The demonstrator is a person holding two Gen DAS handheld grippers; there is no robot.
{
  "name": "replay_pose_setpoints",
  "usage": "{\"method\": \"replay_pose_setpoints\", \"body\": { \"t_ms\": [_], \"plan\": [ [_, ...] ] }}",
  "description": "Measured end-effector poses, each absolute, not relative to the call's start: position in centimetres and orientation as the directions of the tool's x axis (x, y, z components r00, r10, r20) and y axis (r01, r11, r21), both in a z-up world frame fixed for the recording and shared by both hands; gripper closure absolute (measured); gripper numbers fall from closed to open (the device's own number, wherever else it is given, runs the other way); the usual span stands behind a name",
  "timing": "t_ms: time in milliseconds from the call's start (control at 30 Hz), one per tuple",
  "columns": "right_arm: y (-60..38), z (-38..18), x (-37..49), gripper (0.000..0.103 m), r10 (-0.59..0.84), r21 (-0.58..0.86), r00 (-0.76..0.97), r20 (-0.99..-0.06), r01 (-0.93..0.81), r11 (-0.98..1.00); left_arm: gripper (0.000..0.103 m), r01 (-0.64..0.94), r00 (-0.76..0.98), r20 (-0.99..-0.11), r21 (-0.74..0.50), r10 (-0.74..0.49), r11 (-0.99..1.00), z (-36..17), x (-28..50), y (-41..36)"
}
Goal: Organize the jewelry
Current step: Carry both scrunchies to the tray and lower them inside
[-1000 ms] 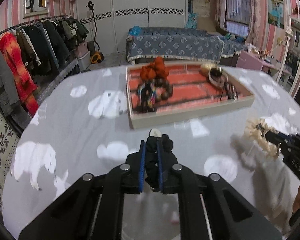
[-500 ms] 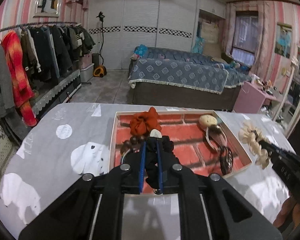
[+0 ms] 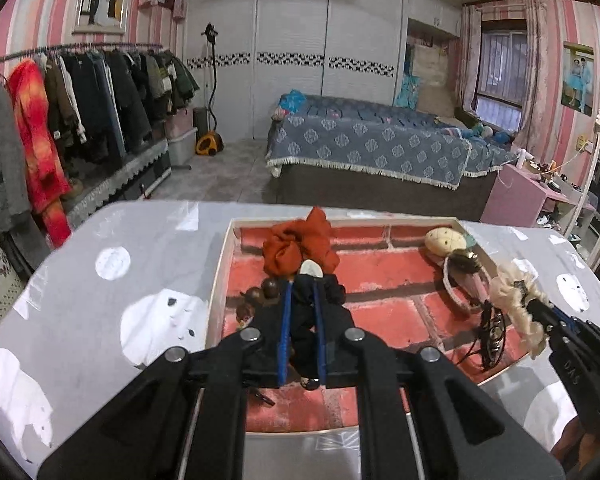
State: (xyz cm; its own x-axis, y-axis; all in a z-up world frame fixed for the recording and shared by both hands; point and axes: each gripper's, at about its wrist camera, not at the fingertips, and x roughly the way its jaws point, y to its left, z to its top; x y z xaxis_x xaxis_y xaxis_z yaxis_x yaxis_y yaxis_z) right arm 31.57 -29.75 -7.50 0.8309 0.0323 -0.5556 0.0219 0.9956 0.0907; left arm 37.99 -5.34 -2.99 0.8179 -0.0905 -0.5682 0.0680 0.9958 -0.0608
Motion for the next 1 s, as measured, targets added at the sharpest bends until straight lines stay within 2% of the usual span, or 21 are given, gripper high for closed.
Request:
{"method": "replay_pose_setpoints", "body": {
  "t_ms": [233, 633, 867, 1000],
  "plan": [
    [-28.9, -8.6, 32.3, 0.093, -0.007, 0.034, 0.813, -0.582, 0.033, 0.999, 0.092, 0.059, 0.782, -0.616, -0.081, -0.096, 0.995, -5.1, 39.4, -4.7],
    [-30.6, -9.6, 33.4, 0.093, 0.029, 0.118, 0.768, -0.64, 0.061, 0.991, 0.092, 0.065, 0.751, -0.656, -0.033, -0.07, 0.997, -6.8, 39.8, -5.3],
    [-29.3, -9.4, 33.8, 0.093, -0.01, 0.018, 0.763, -0.647, 0.028, 0.999, 0.092, 0.067, 0.746, -0.663, -0.008, -0.055, 0.998, -6.8, 39.4, -5.7],
    [-29.4, -9.7, 34.3, 0.092, -0.01, 0.013, 0.748, -0.664, 0.025, 1.0, 0.092, 0.067, 0.746, -0.665, 0.003, -0.048, 0.998, -6.8, 39.3, -5.9]
  ]
}}
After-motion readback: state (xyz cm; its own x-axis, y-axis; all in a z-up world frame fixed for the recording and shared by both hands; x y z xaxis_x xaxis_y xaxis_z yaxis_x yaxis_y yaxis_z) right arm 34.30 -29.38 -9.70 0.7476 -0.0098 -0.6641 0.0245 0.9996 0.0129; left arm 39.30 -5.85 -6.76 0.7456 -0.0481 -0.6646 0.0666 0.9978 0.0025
